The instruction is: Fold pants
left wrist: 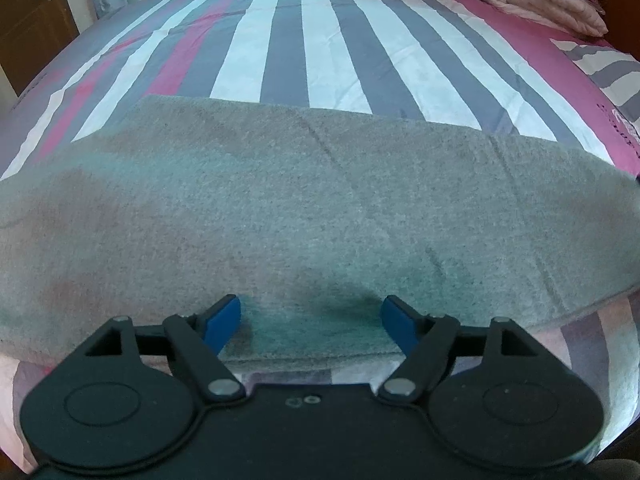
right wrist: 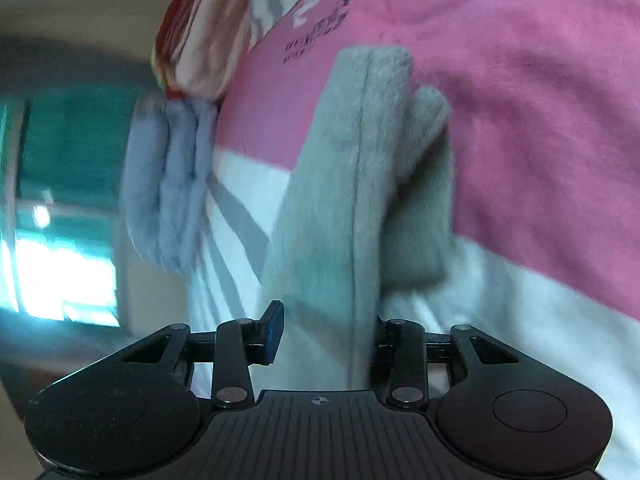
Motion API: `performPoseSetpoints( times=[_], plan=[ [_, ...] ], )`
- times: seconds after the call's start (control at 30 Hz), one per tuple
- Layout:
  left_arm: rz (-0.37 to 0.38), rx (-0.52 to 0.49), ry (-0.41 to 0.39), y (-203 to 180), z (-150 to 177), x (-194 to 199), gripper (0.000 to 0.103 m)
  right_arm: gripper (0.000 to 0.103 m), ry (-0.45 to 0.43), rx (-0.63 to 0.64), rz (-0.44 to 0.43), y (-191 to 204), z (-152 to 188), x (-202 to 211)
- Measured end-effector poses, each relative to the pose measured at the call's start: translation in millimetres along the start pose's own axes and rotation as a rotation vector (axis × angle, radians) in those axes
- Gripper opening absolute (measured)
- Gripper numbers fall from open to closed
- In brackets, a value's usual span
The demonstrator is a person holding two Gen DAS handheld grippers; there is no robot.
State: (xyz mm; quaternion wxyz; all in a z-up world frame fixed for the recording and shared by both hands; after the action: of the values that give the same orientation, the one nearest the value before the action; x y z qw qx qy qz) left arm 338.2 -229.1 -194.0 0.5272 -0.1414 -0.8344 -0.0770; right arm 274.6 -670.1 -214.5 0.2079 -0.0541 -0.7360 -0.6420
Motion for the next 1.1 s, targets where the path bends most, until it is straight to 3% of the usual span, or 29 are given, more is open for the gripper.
performPoseSetpoints(
  times=[0.07, 0.1, 0.2, 0.27, 0.37, 0.43, 0.5, 0.6, 0.73, 0.77, 0.83, 0.9, 0.97, 1.0, 1.03, 1.1],
  plan=[
    [0.004, 0.002, 0.001, 1.4, -0.9, -0.4, 0.074, 0.013, -0.038, 0.076, -0.009, 24.7, -6.6, 5.7],
    [0.005, 0.006, -0.003, 1.7, -1.1, 0.7, 0.075, 0.008, -0.057, 0.144, -0.032, 43.2, -7.5, 10.7],
    [0.005, 0.010, -0.004, 3.2, -0.5, 0.3, 0.076, 0.006, -0.114, 0.482, -0.108, 104.1, 7.2, 33.7],
    [-0.003, 0.006, -0.001, 2.9, 1.0, -1.9, 0.077, 0.006, -0.131, 0.633, -0.054, 112.3, 14.1, 38.4],
    [-0.017, -0.006, 0.000, 0.8, 2.3, -1.0, 0.075, 0.007, -0.066, 0.437, 0.156, 53.6, -14.7, 25.3],
    [-0.018, -0.014, -0.003, 1.0, 3.3, 0.3, 0.075, 0.007, 0.004, 0.302, 0.226, 16.6, -22.0, 19.8],
    [-0.014, -0.015, 0.001, 1.7, 2.9, 0.2, 0.075, 0.009, 0.009, 0.208, 0.159, 0.3, -22.8, 25.8],
    [-0.011, -0.011, 0.004, 3.2, 1.7, 1.3, 0.075, 0.013, 0.007, 0.195, 0.100, 4.4, -24.9, 31.8],
    [-0.009, -0.003, 0.008, 5.4, 1.9, 1.0, 0.075, 0.015, -0.042, 0.106, 0.065, 1.0, -32.0, 39.5],
    [-0.009, -0.005, 0.008, 5.5, 2.2, 0.7, 0.075, 0.019, -0.045, 0.073, 0.051, -3.7, -32.3, 42.4],
    [-0.008, -0.005, 0.007, 5.5, 2.5, 0.5, 0.075, 0.051, -0.051, 0.053, 0.051, -6.1, -32.4, 48.3],
    [-0.009, -0.003, 0.008, 5.0, 2.4, 0.5, 0.075, 0.052, -0.059, 0.052, 0.028, -4.1, -31.9, 53.4],
    [-0.008, -0.007, 0.007, 4.7, 2.6, 0.6, 0.075, 0.051, -0.077, 0.054, 0.016, -0.6, -34.3, 55.5],
    [-0.006, -0.007, 0.006, 5.4, 2.8, 0.8, 0.075, 0.041, -0.089, 0.070, 0.056, -1.3, -31.5, 60.1],
    [-0.002, -0.003, 0.006, 6.2, 3.0, 0.7, 0.075, 0.011, -0.089, 0.084, 0.100, -1.1, -29.9, 59.9],
    [0.002, -0.002, 0.006, 7.7, 3.5, 0.8, 0.075, 0.010, -0.108, 0.062, 0.131, -3.1, -28.3, 61.5]
  ],
)
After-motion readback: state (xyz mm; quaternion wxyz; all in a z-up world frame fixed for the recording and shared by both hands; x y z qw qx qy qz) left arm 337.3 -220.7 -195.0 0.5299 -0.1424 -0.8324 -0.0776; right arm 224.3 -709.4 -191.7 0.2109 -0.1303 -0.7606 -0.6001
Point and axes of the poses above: each gripper's, at about its wrist camera, not at the fingertips, and x roughly against the way its jaws point, y to its left, z to its underside, the point moved 5 cm from there along -x, roughly the way its jaws point, and after that the axes turned 10 degrees about y, right-handed, at the moved point
